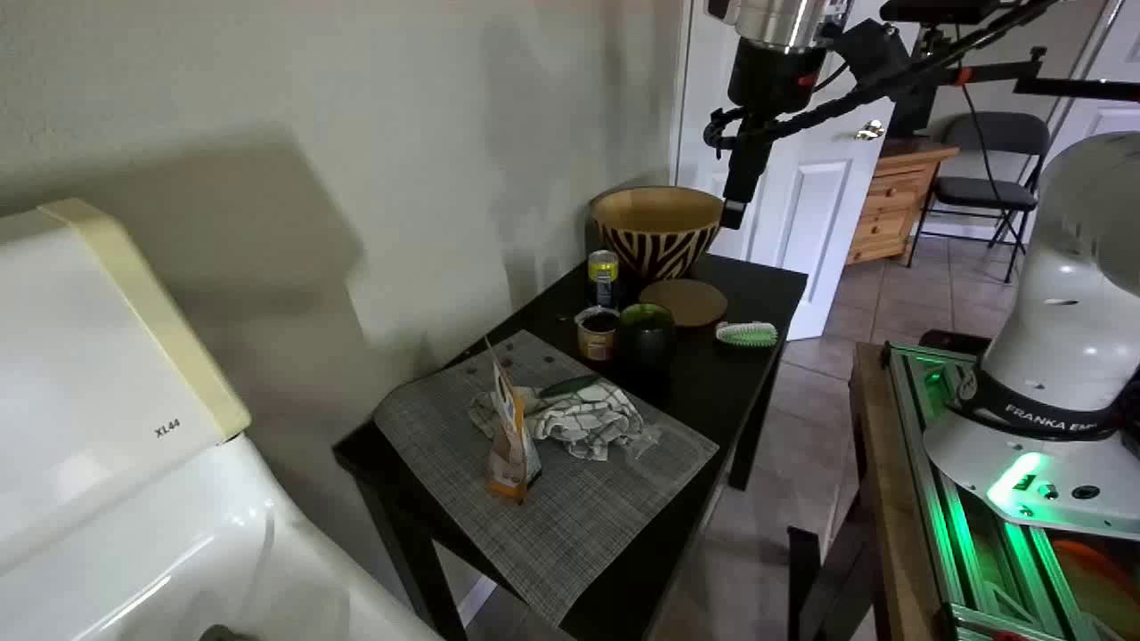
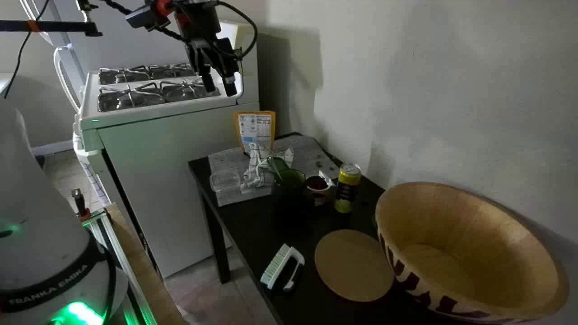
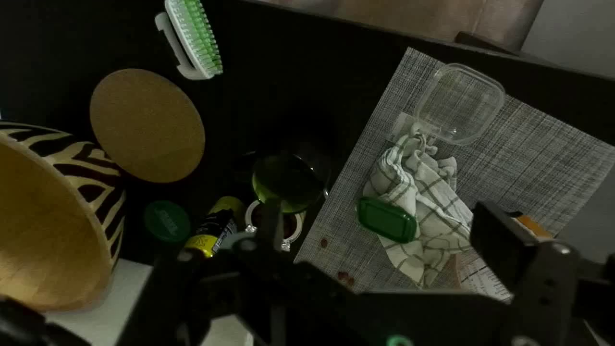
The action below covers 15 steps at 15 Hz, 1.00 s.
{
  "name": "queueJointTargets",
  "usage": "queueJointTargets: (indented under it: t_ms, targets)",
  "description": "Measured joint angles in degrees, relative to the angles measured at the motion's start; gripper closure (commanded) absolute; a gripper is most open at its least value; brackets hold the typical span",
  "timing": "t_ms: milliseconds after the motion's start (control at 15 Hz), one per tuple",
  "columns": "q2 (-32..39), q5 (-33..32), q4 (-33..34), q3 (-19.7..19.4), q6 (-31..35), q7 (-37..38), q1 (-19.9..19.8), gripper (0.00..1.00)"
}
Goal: Move the object to the bowl
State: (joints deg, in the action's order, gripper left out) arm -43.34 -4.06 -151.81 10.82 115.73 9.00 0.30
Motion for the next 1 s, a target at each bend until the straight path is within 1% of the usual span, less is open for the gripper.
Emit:
queueJointTargets:
  t_ms: [600,667,800,1000]
  targets:
    - [0.04,0.0,0.1,-0.21,0.0,0.0,0.03,0.0]
    - [0.2,0.0,0.27,-0.43,0.8,0.21,-0.09,0.0]
    - [1.51,-0.01,0.82,-1.01,4.98,1.42,-1.07,0.0]
    - [7.22,-0.09,3.51,-2.31,11.96,3.43,-4.55,0.0]
